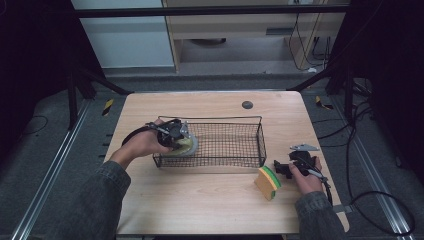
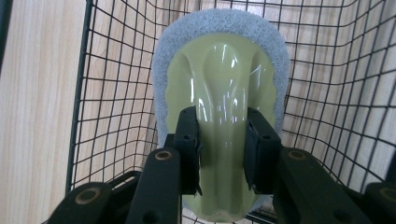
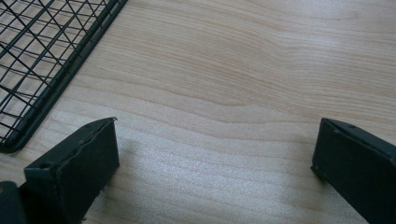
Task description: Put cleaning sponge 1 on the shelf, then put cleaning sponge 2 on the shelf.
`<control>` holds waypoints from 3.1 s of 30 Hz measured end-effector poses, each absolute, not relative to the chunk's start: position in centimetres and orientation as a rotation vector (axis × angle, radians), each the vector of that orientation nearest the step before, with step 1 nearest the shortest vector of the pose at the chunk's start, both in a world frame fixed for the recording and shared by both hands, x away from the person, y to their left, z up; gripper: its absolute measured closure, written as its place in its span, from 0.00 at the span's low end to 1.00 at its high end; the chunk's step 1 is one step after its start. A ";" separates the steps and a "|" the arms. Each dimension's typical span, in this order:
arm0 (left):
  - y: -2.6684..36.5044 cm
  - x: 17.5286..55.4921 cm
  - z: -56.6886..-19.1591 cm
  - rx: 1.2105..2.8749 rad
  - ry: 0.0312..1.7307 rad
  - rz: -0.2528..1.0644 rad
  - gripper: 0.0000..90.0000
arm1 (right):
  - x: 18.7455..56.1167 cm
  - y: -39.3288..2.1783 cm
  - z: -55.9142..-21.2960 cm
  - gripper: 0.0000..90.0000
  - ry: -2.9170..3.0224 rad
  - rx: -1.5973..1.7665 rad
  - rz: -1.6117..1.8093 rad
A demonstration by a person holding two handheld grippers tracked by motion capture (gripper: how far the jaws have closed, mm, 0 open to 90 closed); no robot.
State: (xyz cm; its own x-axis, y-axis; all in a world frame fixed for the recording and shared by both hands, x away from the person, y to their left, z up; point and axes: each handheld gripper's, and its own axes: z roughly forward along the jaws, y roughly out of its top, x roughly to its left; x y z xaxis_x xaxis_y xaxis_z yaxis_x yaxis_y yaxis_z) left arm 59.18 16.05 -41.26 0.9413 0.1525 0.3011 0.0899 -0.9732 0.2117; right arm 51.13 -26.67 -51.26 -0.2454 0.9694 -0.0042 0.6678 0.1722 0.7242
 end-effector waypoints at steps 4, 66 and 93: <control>15.8 59.4 -41.6 2.903 0.203 0.456 0.77 | 51.1 -26.7 -51.3 0.01 1.982 1.541 0.847; 23.7 47.2 -41.8 2.065 0.975 0.671 0.05 | 50.3 -27.2 -49.9 0.09 1.985 1.542 0.821; 27.2 47.9 -50.3 2.181 1.172 0.473 0.00 | 39.4 -25.6 -43.9 0.13 2.300 1.408 0.679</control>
